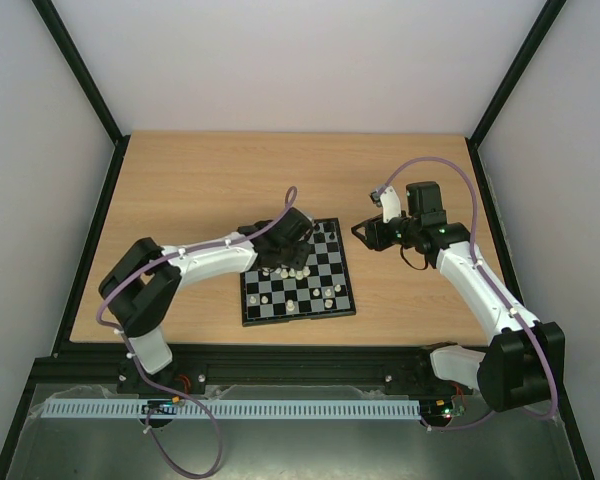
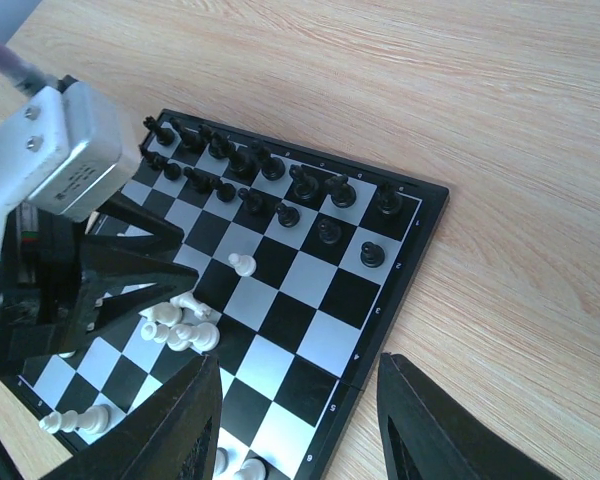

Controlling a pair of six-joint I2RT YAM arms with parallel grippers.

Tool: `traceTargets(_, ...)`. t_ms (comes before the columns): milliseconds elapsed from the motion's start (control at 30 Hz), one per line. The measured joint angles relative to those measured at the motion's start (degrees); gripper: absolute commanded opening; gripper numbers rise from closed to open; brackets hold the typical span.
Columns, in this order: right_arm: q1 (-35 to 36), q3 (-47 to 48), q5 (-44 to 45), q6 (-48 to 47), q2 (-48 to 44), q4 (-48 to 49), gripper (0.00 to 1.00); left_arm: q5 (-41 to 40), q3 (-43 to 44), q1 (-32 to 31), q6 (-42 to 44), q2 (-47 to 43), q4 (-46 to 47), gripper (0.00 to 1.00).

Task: Set up the chess pieces on the board

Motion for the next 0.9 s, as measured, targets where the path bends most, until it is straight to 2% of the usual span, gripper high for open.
traceTargets(367,0.0,-0.09,0.74,-0.74,0.0,0.0,0.44,2.99,4.76,1.81,0.04,6.4,0.13,0.37)
traceTargets(900,0.0,-0.09,1.14,-1.49,0.37,-0.04,0.44,3.1,7.78,2.36,1.11,11.47,0.13,0.15)
